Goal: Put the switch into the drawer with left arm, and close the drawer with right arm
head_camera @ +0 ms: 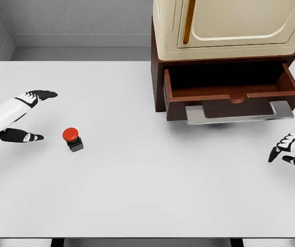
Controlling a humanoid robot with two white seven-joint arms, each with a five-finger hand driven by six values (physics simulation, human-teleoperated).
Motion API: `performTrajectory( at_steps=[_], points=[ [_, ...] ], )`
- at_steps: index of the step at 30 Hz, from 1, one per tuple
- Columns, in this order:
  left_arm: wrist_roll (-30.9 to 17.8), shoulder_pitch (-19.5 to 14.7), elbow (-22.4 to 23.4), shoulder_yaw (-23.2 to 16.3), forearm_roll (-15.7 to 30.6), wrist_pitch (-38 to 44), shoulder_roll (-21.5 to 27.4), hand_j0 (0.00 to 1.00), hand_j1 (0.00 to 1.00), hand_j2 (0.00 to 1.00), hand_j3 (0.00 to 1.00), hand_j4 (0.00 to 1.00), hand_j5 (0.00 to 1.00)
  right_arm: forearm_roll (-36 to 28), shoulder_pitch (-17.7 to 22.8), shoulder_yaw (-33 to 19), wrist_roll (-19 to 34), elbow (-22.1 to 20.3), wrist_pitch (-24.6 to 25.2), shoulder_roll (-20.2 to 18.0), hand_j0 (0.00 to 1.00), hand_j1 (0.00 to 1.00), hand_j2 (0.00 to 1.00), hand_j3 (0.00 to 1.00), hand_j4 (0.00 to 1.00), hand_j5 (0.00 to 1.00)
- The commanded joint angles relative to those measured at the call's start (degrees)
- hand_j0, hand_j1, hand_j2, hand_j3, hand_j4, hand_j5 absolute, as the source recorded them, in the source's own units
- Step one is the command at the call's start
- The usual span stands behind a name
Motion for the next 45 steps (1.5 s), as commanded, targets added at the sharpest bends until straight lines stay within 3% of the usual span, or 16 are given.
performTrajectory(
  at_steps=[1, 8, 14, 20, 27, 29, 36, 41, 45],
  points=[
    [0.0, 0.0, -0.1, 0.0, 0.5, 0.1, 0.1, 1.00, 1.00, 1.00, 1.00, 1.00, 1.00, -0.4, 0.0, 0.0, -0.1, -0.1, 0.1, 0.0, 0.50, 0.50, 0.50, 0.50, 0.50, 0.50],
    [0.8, 0.0, -0.6, 0.5, 1.5, 0.1, 0.1, 1.00, 1.00, 1.00, 1.00, 1.00, 1.00, -0.4, 0.0, 0.0, 0.2, -0.1, 0.1, 0.1, 0.51, 0.51, 0.51, 0.51, 0.51, 0.51],
    [1.0, 5.8, -2.2, -0.9, 18.3, 0.1, 0.8, 1.00, 1.00, 1.00, 1.00, 1.00, 1.00, 0.3, -0.6, -0.1, 0.3, -0.1, 0.1, 2.2, 0.50, 0.50, 0.50, 0.50, 0.50, 0.50],
    [0.8, 5.9, -5.0, -2.0, 24.4, 0.1, 0.6, 1.00, 1.00, 1.00, 1.00, 1.00, 1.00, 0.6, -1.1, -0.1, 0.8, -0.1, 0.1, 3.0, 0.51, 0.51, 0.51, 0.51, 0.51, 0.51],
    [0.4, 7.3, -6.3, -8.1, 31.2, 0.1, 0.9, 1.00, 1.00, 1.00, 1.00, 1.00, 1.00, 0.6, -1.8, -0.3, 1.1, -0.1, 0.1, 3.0, 0.51, 0.51, 0.51, 0.51, 0.51, 0.51],
    [0.3, 7.3, -6.3, -8.4, 31.5, 1.0, 0.9, 1.00, 1.00, 1.00, 1.00, 1.00, 1.00, 0.6, -2.4, -0.3, 1.1, -0.1, 0.1, 3.7, 0.52, 0.52, 0.52, 0.52, 0.52, 0.52],
    [0.3, 6.8, -5.6, -8.5, 31.0, 18.0, 0.7, 1.00, 1.00, 1.00, 1.00, 1.00, 1.00, 0.6, -2.3, 0.1, 1.1, -0.2, 0.1, 7.2, 0.54, 0.54, 0.54, 0.54, 0.54, 0.54],
    [0.6, 6.3, -4.6, -9.1, 31.1, 18.7, -0.2, 1.00, 1.00, 1.00, 1.00, 1.00, 1.00, 0.6, -2.3, 0.3, 1.1, -0.2, 0.1, 11.0, 0.54, 0.54, 0.54, 0.54, 0.54, 0.54],
    [0.9, 4.3, -1.1, -9.2, 29.6, 18.5, -5.7, 1.00, 1.00, 1.00, 1.00, 1.00, 1.00, 0.6, -2.4, 1.3, 1.0, -0.1, 0.1, 11.5, 0.55, 0.55, 0.55, 0.55, 0.55, 0.55]
  ],
)
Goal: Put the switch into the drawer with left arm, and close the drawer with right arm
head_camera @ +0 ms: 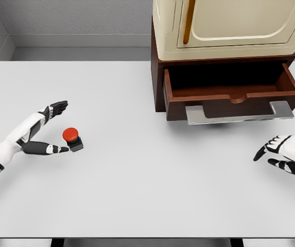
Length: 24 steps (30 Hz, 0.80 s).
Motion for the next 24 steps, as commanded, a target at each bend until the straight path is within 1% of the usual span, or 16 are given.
performTrajectory(
  at_steps=[1, 5, 7, 11, 17, 22, 23, 24],
  points=[
    [0.1, 0.0, 1.6, -0.1, -0.3, -0.2, -2.6, 1.00, 1.00, 1.00, 1.00, 1.00, 1.00, -0.4, 0.0, 0.6, -0.1, 0.0, 0.1, 0.8, 0.56, 0.56, 0.56, 0.56, 0.56, 0.56],
    [0.1, -0.1, 2.0, -0.1, -1.0, -0.8, -3.5, 1.00, 1.00, 1.00, 1.00, 1.00, 1.00, -0.4, -0.1, 1.0, -0.1, 0.0, 0.1, 3.1, 0.56, 0.56, 0.56, 0.56, 0.56, 0.56],
    [0.1, -0.1, 3.8, 0.0, -1.2, -4.4, -5.6, 1.00, 1.00, 1.00, 1.00, 1.00, 1.00, -0.4, -1.3, 2.4, -0.1, 0.0, 0.1, 3.9, 0.55, 0.55, 0.55, 0.55, 0.55, 0.55],
    [0.1, -0.1, 5.5, 0.0, -1.6, -7.2, -6.8, 1.00, 1.00, 1.00, 1.00, 1.00, 1.00, -0.4, -1.9, 2.9, -0.1, 0.0, 0.1, 6.2, 0.55, 0.55, 0.55, 0.55, 0.55, 0.55],
    [0.1, -0.1, 7.5, -0.1, -2.4, -7.3, -8.1, 1.00, 1.00, 1.00, 1.00, 1.00, 1.00, -0.5, -1.9, 2.9, -0.5, 0.0, 0.1, 6.3, 0.56, 0.56, 0.56, 0.56, 0.56, 0.56],
    [0.1, -0.1, 8.4, -0.1, -2.9, -7.2, -8.1, 1.00, 1.00, 1.00, 1.00, 1.00, 1.00, -3.1, -1.8, 2.9, -0.8, 0.0, 0.1, 6.2, 0.56, 0.56, 0.56, 0.56, 0.56, 0.56],
    [0.1, -0.1, 8.4, -0.1, -2.9, -7.3, -8.1, 0.94, 0.94, 0.94, 0.94, 0.94, 0.94, -3.2, -1.9, 2.9, -0.8, 0.0, 0.1, 6.2, 0.56, 0.56, 0.56, 0.56, 0.56, 0.56],
    [0.1, -0.1, 8.4, -0.1, -2.9, -7.3, -8.1, 0.93, 0.93, 0.93, 0.93, 0.93, 0.93, -3.9, -1.8, 3.0, -0.8, 0.0, 0.1, 6.2, 0.56, 0.56, 0.56, 0.56, 0.56, 0.56]
  ],
)
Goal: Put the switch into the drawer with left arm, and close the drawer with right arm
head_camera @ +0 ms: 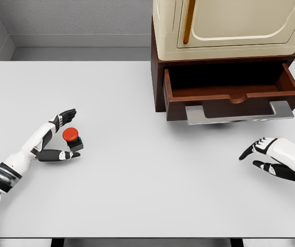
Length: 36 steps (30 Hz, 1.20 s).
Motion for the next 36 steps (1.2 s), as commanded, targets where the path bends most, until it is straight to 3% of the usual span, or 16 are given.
performTrajectory(
  at_steps=[1, 4, 7, 23, 28, 32, 36],
  points=[
    [0.0, 0.0, 0.2, 0.0, 0.2, 0.0, 0.0, 0.91, 0.91, 0.91, 0.91, 0.91, 0.91, -1.7, 0.0, 0.1, -0.1, 0.0, 0.1, 0.0, 0.56, 0.56, 0.56, 0.56, 0.56, 0.56],
    [0.1, 0.2, 0.2, 0.1, 0.4, -1.2, -0.6, 0.78, 0.78, 0.78, 0.78, 0.78, 0.78, -2.8, 0.0, 0.3, -0.1, 0.0, 0.1, 0.1, 0.56, 0.56, 0.56, 0.56, 0.56, 0.56],
    [0.1, 0.4, 0.1, 0.2, 0.5, -1.3, -0.7, 0.78, 0.78, 0.78, 0.78, 0.78, 0.78, -3.1, -0.1, 0.7, -0.2, 0.0, 0.1, 2.4, 0.56, 0.56, 0.56, 0.56, 0.56, 0.56],
    [0.1, 1.5, 2.1, 0.5, 1.0, -4.1, -2.5, 0.76, 0.76, 0.76, 0.76, 0.76, 0.76, -3.4, -0.1, 0.2, -0.1, 0.0, 0.1, 2.1, 0.59, 0.59, 0.59, 0.59, 0.59, 0.59],
    [0.1, 2.3, 2.0, 0.7, 1.2, -4.6, -2.5, 0.65, 0.65, 0.65, 0.65, 0.65, 0.65, -3.4, -0.1, 0.0, -0.1, 0.0, 0.1, 1.5, 0.59, 0.59, 0.59, 0.59, 0.59, 0.59],
    [0.1, 2.3, 2.0, 0.7, 1.2, -5.7, -2.5, 0.48, 0.48, 0.48, 0.48, 0.48, 0.48, -3.6, -0.2, -0.1, -0.2, 0.0, 0.1, 2.0, 0.59, 0.59, 0.59, 0.59, 0.59, 0.59],
    [0.1, 2.3, 1.6, 0.7, 1.2, -5.8, -2.5, 0.43, 0.43, 0.43, 0.43, 0.43, 0.43, -4.3, -0.2, -0.1, -0.2, 0.0, 0.1, 1.6, 0.59, 0.59, 0.59, 0.59, 0.59, 0.59]
  ],
)
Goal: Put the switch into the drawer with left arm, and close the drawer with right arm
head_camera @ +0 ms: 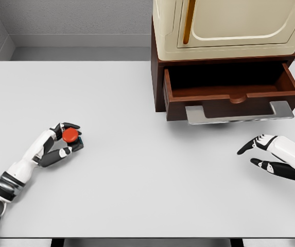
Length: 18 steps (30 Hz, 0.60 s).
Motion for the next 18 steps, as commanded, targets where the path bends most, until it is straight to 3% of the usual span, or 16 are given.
performTrajectory(
  at_steps=[1, 18],
  points=[
    [0.0, 0.0, -0.2, 0.0, 0.3, -0.1, 0.1, 0.42, 0.42, 0.42, 0.42, 0.42, 0.42, -0.7, 0.0, 0.0, 0.0, 0.0, 0.1, -0.3, 0.61, 0.61, 0.61, 0.61, 0.61, 0.61],
    [-0.1, -0.9, -6.2, 0.5, -0.3, 0.2, 0.8, 0.41, 0.41, 0.41, 0.41, 0.41, 0.41, -0.6, -0.8, -0.1, 0.6, 0.0, 0.1, -0.4, 0.59, 0.59, 0.59, 0.59, 0.59, 0.59]
  ],
)
